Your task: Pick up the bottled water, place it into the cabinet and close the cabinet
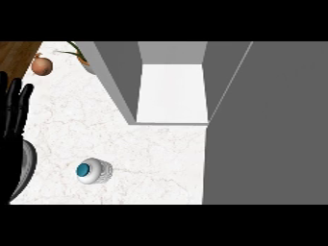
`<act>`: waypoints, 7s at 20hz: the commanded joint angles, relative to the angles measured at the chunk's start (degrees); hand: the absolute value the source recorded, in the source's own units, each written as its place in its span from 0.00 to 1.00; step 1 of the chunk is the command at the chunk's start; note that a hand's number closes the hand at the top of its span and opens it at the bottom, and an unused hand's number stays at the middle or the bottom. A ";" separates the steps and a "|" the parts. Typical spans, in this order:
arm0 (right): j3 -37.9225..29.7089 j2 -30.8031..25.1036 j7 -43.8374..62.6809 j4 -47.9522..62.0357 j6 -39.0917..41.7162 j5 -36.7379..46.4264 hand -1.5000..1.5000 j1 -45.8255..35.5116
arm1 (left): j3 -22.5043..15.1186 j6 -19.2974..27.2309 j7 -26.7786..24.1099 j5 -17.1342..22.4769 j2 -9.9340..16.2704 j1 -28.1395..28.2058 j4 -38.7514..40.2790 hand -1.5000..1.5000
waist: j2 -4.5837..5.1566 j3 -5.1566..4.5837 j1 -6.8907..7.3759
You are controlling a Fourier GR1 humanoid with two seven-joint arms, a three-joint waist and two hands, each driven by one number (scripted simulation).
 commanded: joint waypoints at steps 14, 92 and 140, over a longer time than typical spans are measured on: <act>11.37 1.31 11.01 -18.00 5.48 -6.68 0.00 13.36 | -7.30 8.07 16.13 7.18 -4.75 25.09 -26.16 0.00 | -0.58 -0.43 -0.19; 41.60 -7.60 24.85 -29.12 -23.09 15.43 0.00 6.80 | -1.61 6.11 -15.42 4.06 -4.19 12.77 33.98 0.00 | -0.46 -0.50 -1.02; 47.38 -12.09 20.09 -26.54 -29.05 16.41 0.00 8.25 | -0.06 -4.33 -44.04 21.95 -3.81 5.14 62.80 1.00 | -0.57 -0.45 -0.84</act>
